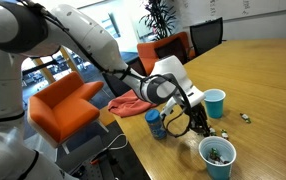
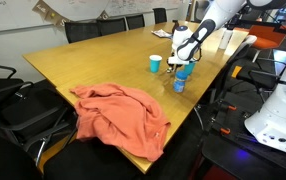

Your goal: Put the sweet that's nearest to the cup on the right in the cup on the left

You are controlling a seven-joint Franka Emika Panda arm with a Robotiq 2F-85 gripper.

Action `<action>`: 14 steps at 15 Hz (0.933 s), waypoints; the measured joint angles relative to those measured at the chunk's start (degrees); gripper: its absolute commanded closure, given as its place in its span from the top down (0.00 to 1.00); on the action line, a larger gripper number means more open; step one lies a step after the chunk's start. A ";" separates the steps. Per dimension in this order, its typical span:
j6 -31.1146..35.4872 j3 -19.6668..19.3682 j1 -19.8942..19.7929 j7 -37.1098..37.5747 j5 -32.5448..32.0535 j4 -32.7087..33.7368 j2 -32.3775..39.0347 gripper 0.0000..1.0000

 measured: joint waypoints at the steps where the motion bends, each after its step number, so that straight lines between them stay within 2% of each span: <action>1: 0.01 -0.79 0.70 0.00 -0.02 -0.12 -1.55 0.06; 6: 0.00 -1.28 1.05 0.00 0.07 -0.12 -9.86 0.06; 9: 0.00 1.13 -0.32 0.00 0.96 1.36 -11.72 0.06; 14: -0.03 5.77 -2.63 0.00 3.81 6.60 -10.08 0.06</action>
